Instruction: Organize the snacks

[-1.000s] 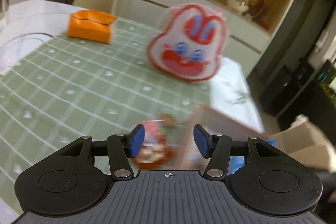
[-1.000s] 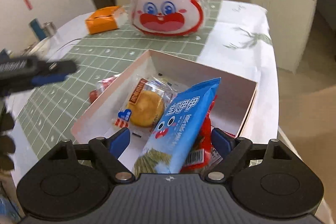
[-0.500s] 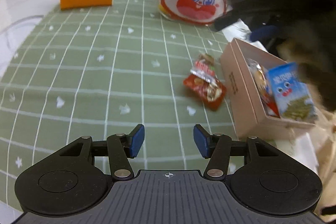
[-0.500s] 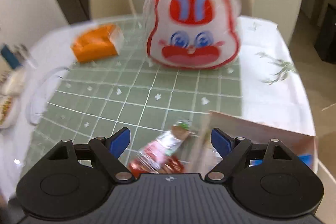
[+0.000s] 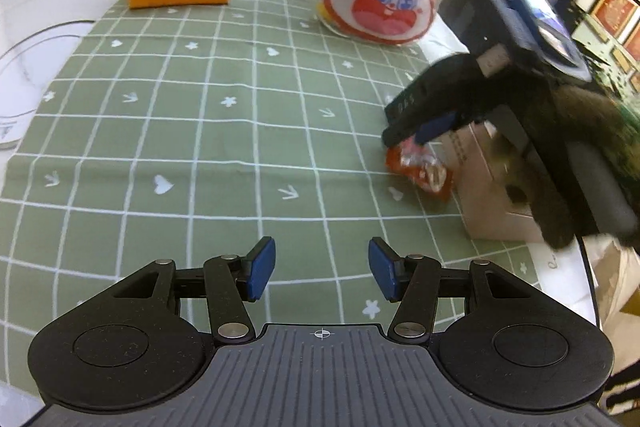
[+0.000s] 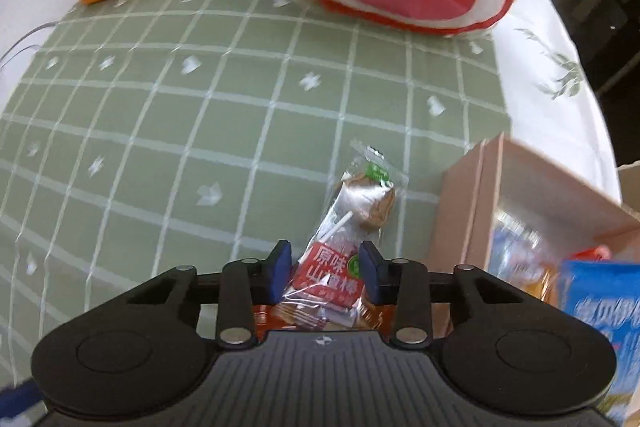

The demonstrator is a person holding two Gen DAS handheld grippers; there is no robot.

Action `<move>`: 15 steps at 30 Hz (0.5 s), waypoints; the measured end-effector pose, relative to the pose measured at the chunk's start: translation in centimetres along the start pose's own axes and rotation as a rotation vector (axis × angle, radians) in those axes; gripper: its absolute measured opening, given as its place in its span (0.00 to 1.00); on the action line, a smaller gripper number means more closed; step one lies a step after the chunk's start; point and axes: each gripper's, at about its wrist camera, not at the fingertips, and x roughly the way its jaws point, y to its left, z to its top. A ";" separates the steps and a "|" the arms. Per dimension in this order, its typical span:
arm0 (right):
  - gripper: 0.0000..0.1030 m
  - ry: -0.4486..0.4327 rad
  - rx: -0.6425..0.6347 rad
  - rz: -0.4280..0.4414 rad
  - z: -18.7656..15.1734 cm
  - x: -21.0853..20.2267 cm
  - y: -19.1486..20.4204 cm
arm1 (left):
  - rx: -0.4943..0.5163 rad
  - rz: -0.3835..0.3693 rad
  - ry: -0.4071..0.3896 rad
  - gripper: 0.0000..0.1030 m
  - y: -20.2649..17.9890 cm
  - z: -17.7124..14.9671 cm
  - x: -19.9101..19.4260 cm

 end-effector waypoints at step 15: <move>0.55 -0.087 0.051 0.271 -14.8 -6.5 -1.7 | 0.017 -0.159 0.059 0.45 -2.0 3.5 4.1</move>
